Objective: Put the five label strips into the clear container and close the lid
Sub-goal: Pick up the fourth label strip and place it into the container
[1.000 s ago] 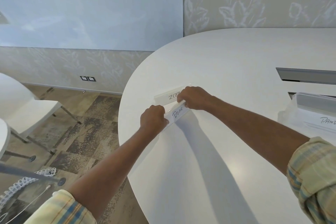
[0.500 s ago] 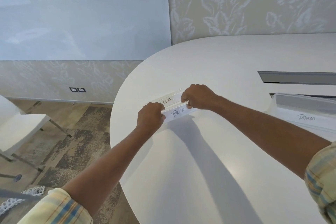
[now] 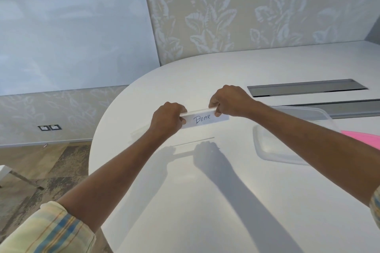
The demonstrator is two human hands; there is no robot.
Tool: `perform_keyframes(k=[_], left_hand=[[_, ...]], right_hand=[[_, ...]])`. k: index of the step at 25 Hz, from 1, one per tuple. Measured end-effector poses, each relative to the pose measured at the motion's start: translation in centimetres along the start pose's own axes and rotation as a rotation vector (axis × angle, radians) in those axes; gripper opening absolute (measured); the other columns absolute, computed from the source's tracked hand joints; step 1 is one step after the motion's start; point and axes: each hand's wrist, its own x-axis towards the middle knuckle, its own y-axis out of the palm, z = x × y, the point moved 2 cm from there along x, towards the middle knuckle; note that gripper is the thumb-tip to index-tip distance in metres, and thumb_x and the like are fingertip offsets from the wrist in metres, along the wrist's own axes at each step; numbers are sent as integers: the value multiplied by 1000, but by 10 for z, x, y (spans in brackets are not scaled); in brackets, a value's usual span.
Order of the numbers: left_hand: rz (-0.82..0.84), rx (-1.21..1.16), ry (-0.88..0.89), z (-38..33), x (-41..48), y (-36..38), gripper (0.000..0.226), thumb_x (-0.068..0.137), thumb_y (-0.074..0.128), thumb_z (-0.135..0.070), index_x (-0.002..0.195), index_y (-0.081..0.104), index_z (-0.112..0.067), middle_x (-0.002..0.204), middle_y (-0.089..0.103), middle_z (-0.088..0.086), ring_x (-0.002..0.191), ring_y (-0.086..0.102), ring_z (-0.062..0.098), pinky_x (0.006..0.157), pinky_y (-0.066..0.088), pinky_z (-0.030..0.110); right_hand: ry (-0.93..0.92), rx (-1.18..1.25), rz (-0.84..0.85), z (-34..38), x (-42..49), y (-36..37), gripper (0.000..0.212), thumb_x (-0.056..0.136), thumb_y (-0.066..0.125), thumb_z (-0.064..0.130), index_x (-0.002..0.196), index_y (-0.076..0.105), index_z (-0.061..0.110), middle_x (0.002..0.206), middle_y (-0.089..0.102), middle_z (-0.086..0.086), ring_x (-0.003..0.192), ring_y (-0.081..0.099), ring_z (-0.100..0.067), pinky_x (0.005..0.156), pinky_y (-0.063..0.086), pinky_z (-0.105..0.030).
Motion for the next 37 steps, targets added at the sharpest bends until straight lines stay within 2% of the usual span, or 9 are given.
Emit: perform_keyframes(k=[4, 7, 14, 19, 23, 28, 30, 35, 37], left_hand=[[-15, -20, 100, -53, 19, -1, 36, 87, 65, -9, 116, 78, -26, 101, 78, 1, 96, 66, 28, 74, 53, 34], [-8, -27, 175, -96, 30, 5, 35, 88, 64, -10, 115, 78, -26, 101, 76, 1, 94, 65, 27, 70, 49, 32], [43, -38, 309, -196, 44, 25, 32, 86, 62, -8, 110, 77, -24, 99, 75, 2, 96, 67, 29, 73, 55, 36], [45, -22, 375, -245, 56, 45, 35, 90, 66, -10, 121, 74, -21, 108, 75, 4, 105, 67, 30, 78, 53, 36], [66, 11, 423, -268, 66, 66, 37, 90, 68, -12, 125, 73, -21, 114, 75, 4, 109, 68, 31, 74, 44, 31], [133, 44, 447, -285, 71, 98, 43, 90, 66, -11, 133, 69, -21, 123, 72, 6, 116, 66, 32, 86, 51, 36], [174, 58, 452, -288, 73, 109, 44, 91, 68, -13, 134, 68, -22, 126, 70, 6, 117, 66, 32, 85, 51, 36], [276, 102, 481, -291, 78, 133, 44, 85, 81, -24, 128, 71, -21, 124, 68, 7, 114, 65, 30, 76, 42, 30], [311, 121, 513, -292, 79, 140, 44, 84, 83, -26, 127, 72, -21, 122, 70, 6, 114, 65, 27, 75, 43, 29]], right_hand=[[97, -7, -42, -45, -34, -28, 36, 75, 85, 21, 110, 80, 28, 102, 79, 10, 97, 69, -21, 83, 55, -35], [156, -14, -67, -80, -64, -43, 36, 74, 86, 20, 109, 80, 28, 102, 80, 10, 98, 69, -21, 80, 53, -33], [321, -9, -96, -156, -134, -63, 37, 73, 88, 21, 108, 81, 27, 104, 81, 6, 99, 72, -22, 85, 58, -37], [407, 40, -91, -200, -164, -56, 36, 72, 90, 20, 105, 81, 27, 101, 80, 9, 86, 72, -16, 75, 56, -31], [422, 44, -58, -226, -175, -37, 37, 70, 91, 21, 105, 80, 28, 100, 79, 9, 94, 70, -16, 74, 51, -29], [437, 71, 36, -253, -178, -13, 40, 68, 94, 19, 106, 80, 23, 101, 79, 4, 95, 73, -19, 83, 60, -36], [427, 67, 81, -260, -178, -4, 40, 68, 94, 19, 106, 80, 22, 102, 79, 4, 95, 73, -19, 84, 60, -37], [366, -30, 168, -270, -177, 19, 37, 70, 92, 24, 105, 78, 26, 100, 76, 8, 88, 66, -17, 69, 48, -28], [357, -27, 197, -272, -177, 24, 36, 71, 91, 23, 105, 78, 26, 101, 76, 8, 89, 67, -18, 68, 47, -27]])
